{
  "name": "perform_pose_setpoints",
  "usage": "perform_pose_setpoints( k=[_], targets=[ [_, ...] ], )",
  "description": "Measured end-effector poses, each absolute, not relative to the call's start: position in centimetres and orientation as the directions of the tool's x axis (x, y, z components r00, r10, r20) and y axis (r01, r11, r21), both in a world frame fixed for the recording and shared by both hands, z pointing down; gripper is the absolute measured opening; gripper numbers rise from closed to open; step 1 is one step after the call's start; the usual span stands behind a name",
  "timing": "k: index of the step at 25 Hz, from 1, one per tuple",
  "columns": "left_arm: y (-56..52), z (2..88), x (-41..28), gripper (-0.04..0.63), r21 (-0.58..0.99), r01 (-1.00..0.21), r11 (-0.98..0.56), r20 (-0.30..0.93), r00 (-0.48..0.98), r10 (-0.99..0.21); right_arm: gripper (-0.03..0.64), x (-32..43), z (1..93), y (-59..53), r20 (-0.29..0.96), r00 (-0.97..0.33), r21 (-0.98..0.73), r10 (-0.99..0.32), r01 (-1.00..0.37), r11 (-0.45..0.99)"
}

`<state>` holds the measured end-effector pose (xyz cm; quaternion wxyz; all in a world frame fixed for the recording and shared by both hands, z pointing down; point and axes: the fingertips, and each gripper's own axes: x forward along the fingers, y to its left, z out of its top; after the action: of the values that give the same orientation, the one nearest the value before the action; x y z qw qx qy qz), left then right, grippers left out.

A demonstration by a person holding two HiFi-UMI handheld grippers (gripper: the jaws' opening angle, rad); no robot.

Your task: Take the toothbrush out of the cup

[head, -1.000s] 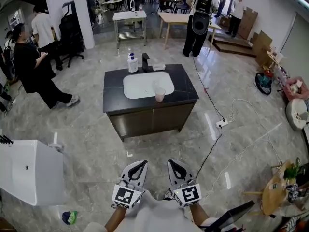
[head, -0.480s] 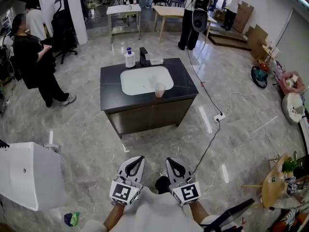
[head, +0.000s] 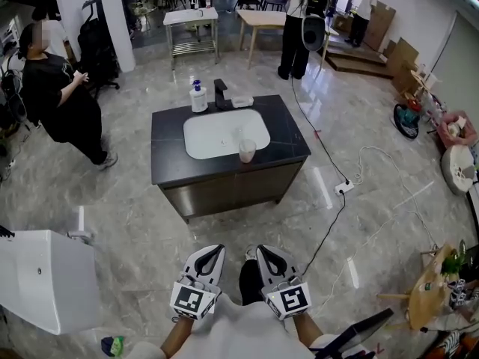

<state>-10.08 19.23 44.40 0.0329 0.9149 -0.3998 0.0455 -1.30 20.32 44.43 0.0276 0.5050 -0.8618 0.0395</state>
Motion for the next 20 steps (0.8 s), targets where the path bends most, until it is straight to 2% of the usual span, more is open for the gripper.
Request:
perform_pose_setpoints(
  k=[14,20],
  targets=[
    [8.2,43.9,-6.8,-0.005,0.023,-0.778,-0.628,0.134,0.625,-0.769,0.003,1.4,44.4,8.8,0.114,-0.536,-0.043,-0.837,-0.844,0.534],
    [3.2,42.6,-4.6,-0.005,0.011,-0.805,-0.594,0.106,0.591,-0.799,0.003,3.9,43.6,3.4,0.11,-0.552,-0.043,-0.826,-0.833,0.551]
  ],
)
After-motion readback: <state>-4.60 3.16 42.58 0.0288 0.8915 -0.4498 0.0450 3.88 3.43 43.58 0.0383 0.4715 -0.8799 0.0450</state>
